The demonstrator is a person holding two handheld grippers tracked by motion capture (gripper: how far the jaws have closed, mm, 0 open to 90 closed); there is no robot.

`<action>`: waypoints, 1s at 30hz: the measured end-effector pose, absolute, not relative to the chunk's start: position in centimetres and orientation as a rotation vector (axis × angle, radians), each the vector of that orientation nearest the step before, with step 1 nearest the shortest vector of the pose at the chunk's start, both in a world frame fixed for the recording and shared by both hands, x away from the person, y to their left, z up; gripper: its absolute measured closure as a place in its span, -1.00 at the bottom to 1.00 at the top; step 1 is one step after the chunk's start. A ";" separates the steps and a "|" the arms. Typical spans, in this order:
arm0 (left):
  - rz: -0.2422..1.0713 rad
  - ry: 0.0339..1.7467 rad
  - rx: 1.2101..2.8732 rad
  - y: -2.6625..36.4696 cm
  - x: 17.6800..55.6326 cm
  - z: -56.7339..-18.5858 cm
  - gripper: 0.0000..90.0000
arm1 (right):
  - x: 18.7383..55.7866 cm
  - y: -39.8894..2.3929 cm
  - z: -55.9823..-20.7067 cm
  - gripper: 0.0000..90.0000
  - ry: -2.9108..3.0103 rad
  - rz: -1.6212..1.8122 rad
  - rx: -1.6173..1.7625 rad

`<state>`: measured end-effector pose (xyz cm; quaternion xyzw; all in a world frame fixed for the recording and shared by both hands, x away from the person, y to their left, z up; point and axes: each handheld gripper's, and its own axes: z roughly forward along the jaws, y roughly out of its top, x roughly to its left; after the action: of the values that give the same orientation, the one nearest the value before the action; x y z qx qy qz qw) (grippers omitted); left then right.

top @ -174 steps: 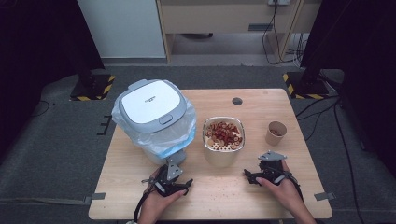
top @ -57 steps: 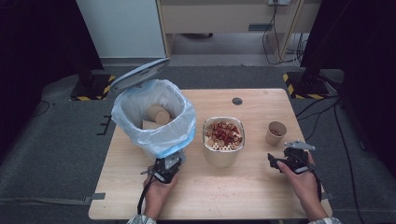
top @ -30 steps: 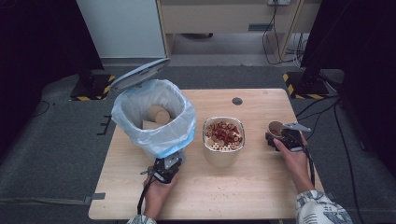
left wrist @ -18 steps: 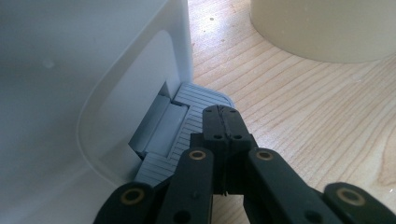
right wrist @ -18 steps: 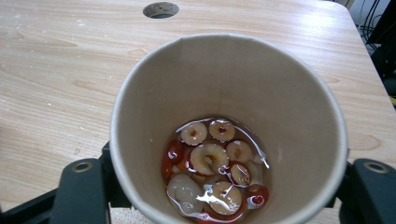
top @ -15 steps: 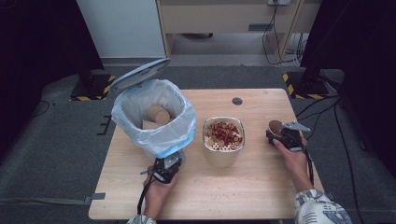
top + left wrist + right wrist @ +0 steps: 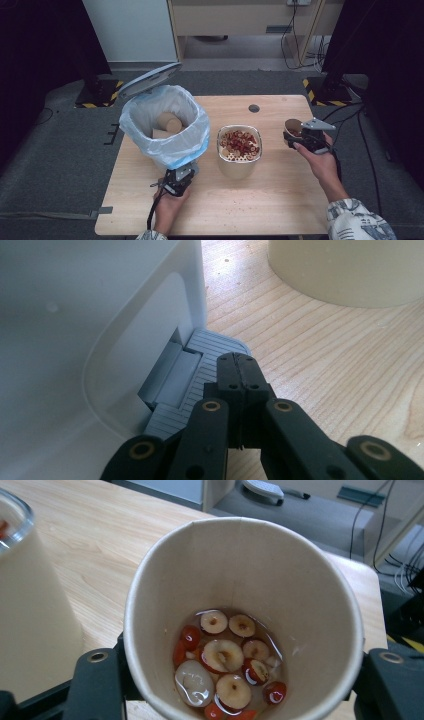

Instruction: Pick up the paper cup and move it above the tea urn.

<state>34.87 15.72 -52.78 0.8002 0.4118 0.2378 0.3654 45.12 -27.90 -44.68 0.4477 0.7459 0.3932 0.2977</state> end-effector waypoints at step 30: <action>0.597 1.063 2.049 15.8 34.9 -52.8 0.99 | 46.7 -26.4 -38.2 -0.22 2.071 1.047 0.956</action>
<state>34.92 15.85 -52.80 0.7984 0.4144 0.2327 0.3696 46.66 -26.44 -38.17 0.3619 0.7843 0.3966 0.3108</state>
